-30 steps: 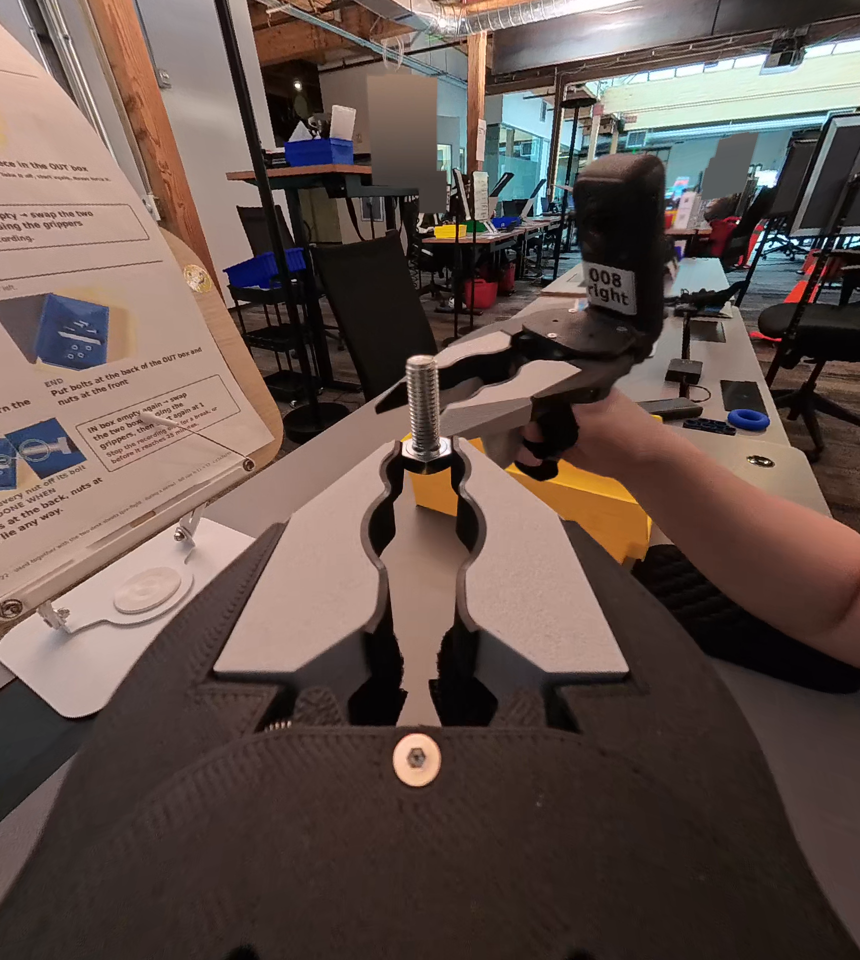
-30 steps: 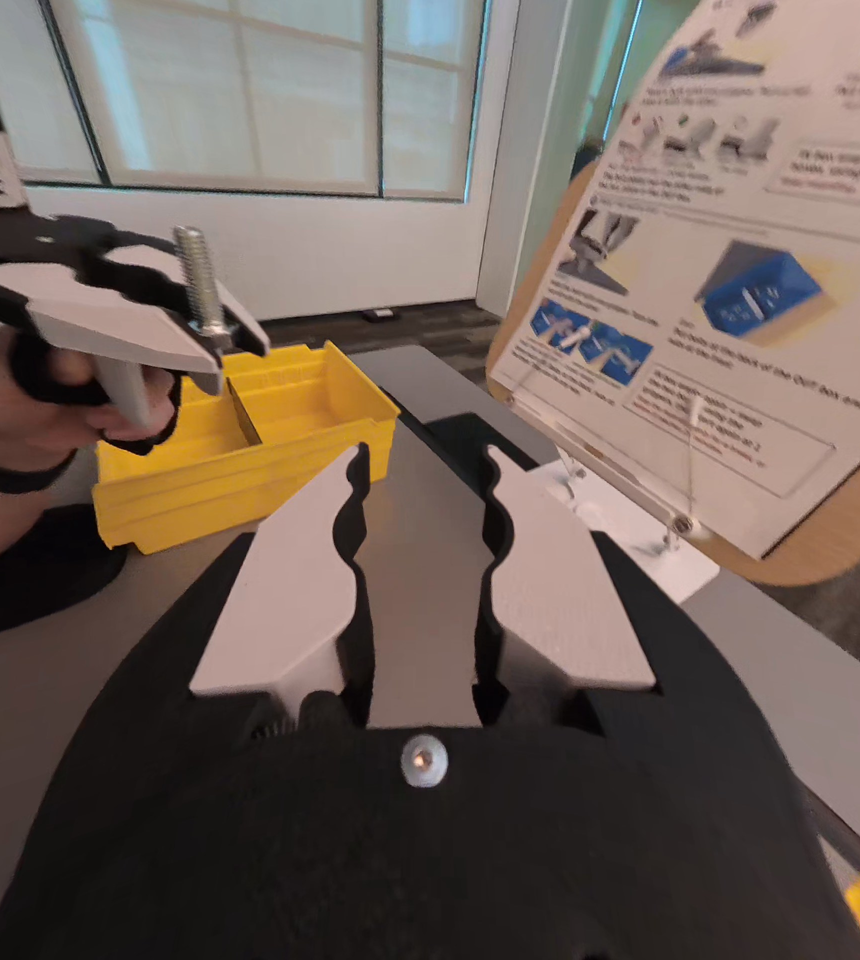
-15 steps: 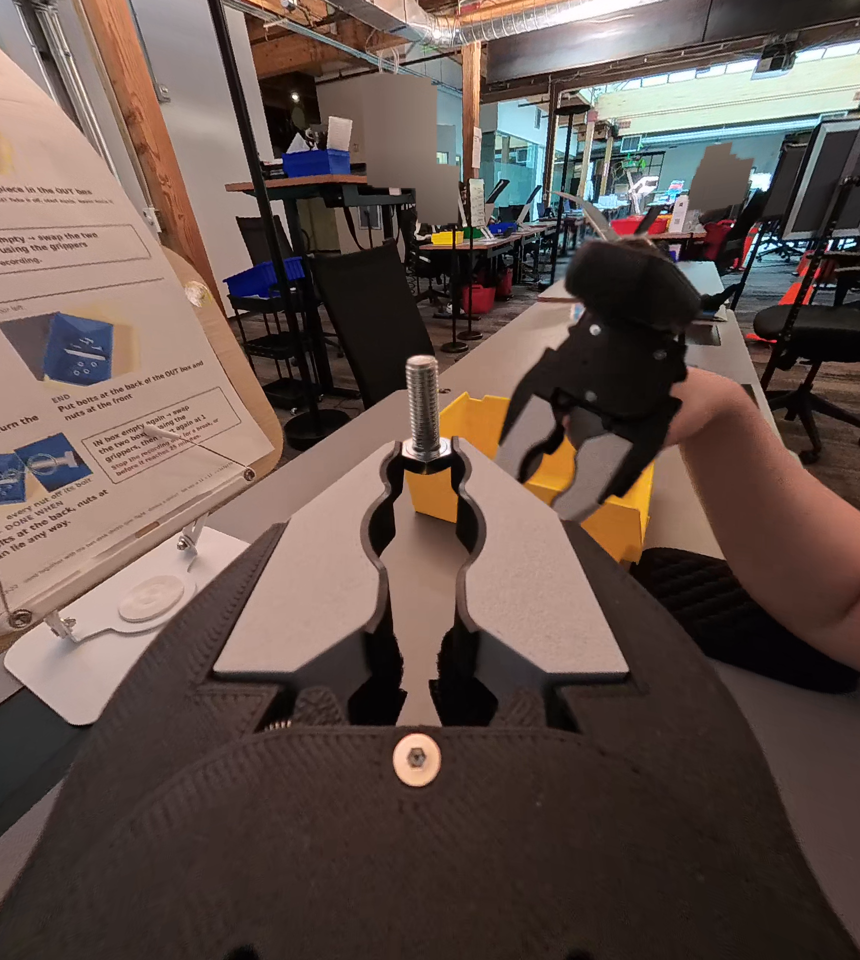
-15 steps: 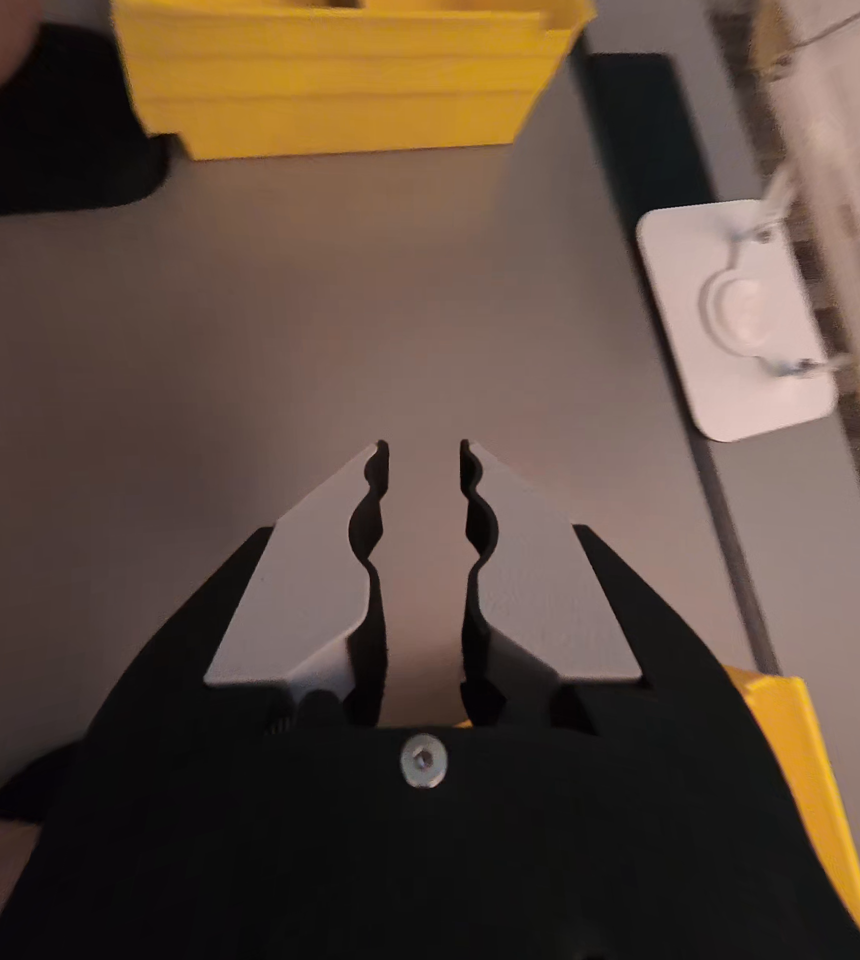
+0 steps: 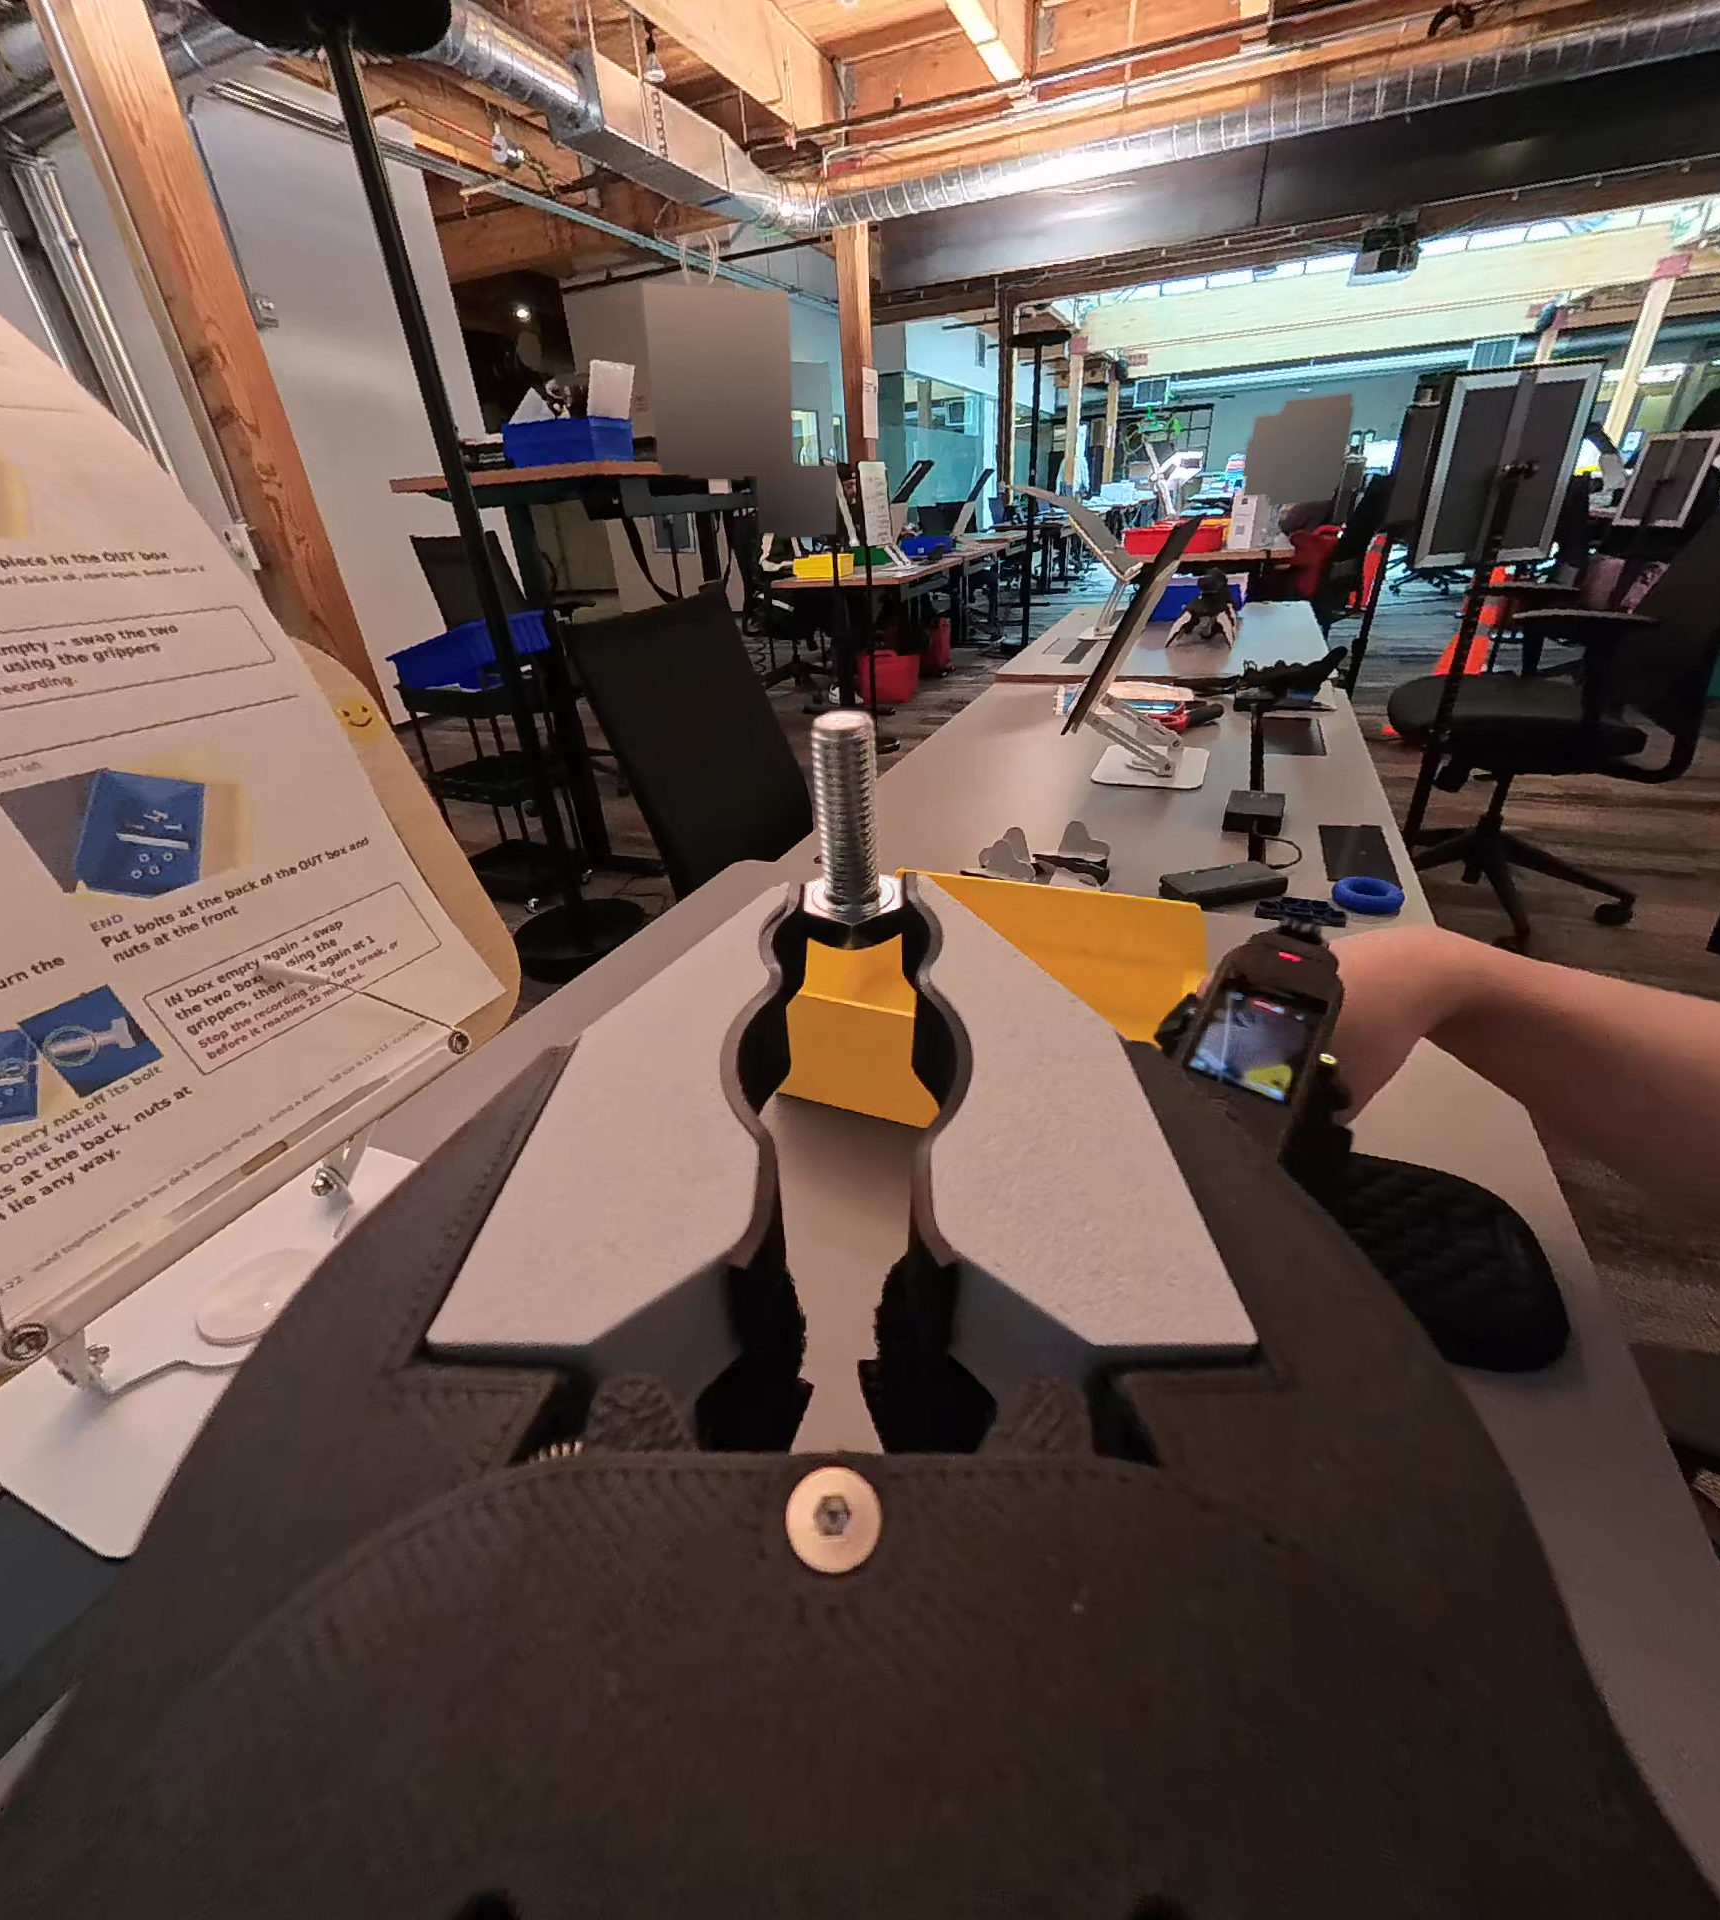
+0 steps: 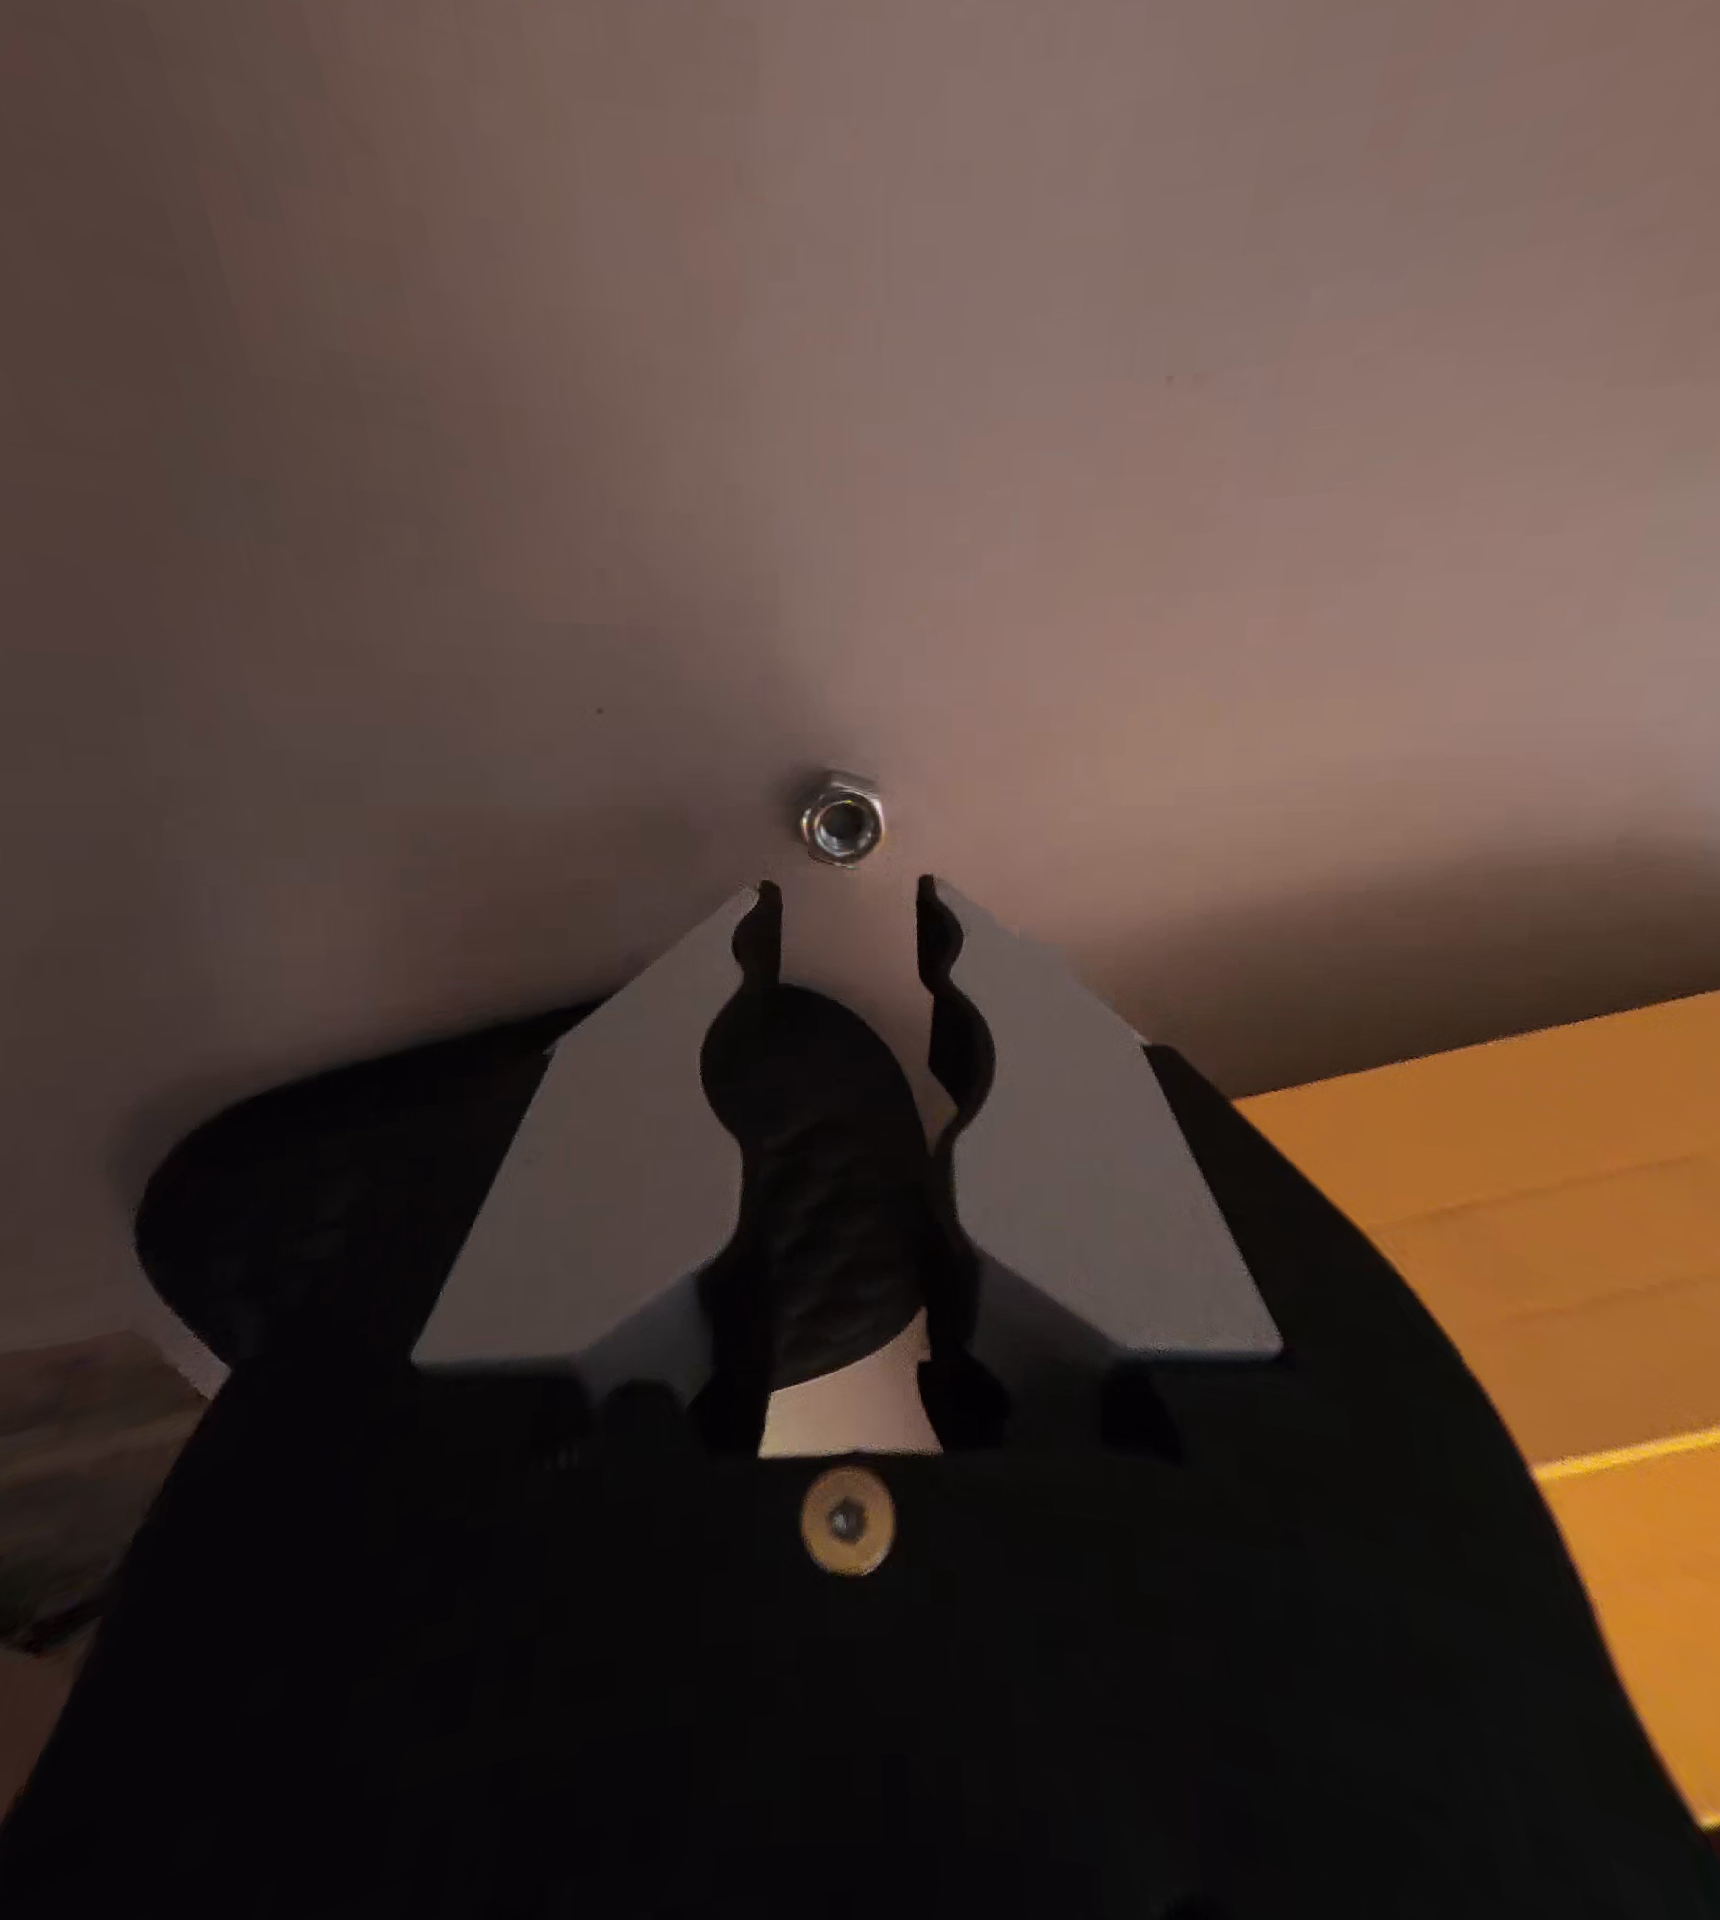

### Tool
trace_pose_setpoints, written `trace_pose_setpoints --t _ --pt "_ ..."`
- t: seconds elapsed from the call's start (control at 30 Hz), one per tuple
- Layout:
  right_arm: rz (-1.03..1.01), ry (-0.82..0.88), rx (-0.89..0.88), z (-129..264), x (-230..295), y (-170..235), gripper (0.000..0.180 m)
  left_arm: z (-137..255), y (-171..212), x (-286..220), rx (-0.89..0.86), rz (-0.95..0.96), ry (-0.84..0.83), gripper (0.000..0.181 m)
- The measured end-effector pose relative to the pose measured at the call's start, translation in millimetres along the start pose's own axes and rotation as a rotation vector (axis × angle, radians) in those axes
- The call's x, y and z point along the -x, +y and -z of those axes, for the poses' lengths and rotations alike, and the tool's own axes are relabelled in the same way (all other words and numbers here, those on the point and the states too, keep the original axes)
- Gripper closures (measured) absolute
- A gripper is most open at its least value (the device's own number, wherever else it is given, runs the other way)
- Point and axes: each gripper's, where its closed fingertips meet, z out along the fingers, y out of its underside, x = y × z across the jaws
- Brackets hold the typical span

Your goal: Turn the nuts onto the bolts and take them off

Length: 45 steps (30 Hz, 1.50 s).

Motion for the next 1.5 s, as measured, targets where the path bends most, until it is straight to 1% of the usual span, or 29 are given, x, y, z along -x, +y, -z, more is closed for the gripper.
trace_pose_setpoints --t 0.1,0.23,0.4,0.7,0.9,1.0,1.1,1.17,1.2,1.3,1.37,1.43,1.5 --pt "-0.033 -0.01 -0.046 2 1 -8 0.154 1 -3 -2 -0.007 0.0 0.011 0.164" --pt "0.038 0.01 -0.029 -3 3 -9 0.154 1 -4 -4 -0.01 0.007 0.025 0.164" --pt "-0.103 -0.032 -0.062 -5 2 -15 0.152 0 -3 -7 -0.007 0.009 0.034 0.165" --pt "-0.32 -0.081 -0.086 -14 0 -14 0.155 0 -4 -7 -0.008 0.011 0.037 0.164" --pt "-0.336 -0.057 -0.054 -19 0 -7 0.162 -2 -1 -6 0.001 0.014 0.036 0.164" --pt "-0.342 -0.051 -0.066 -20 -2 -7 0.163 -4 2 -6 0.009 0.016 0.036 0.164" --pt "-0.278 0.004 -0.077 -18 -9 -9 0.164 -8 6 -6 0.018 0.016 0.037 0.164" --pt "-0.234 0.025 -0.132 -2 -13 -20 0.164 -12 12 -3 0.028 0.012 0.026 0.165" --pt "-0.214 0.049 -0.186 14 -18 -29 0.164 -16 16 -1 0.033 0.005 0.013 0.165" --pt "-0.152 0.148 -0.373 85 -38 -58 0.164 -33 35 5 0.015 -0.021 -0.02 0.165" --pt "-0.086 0.207 -0.508 141 -46 -75 0.164 -49 49 -3 -0.051 -0.004 0.017 0.164" --pt "-0.01 0.27 -0.596 185 -52 -85 0.164 -66 76 -18 -0.062 0.033 0.083 0.165" --pt "0.03 0.304 -0.642 210 -57 -91 0.164 -83 113 -31 -0.012 0.031 0.114 0.164"
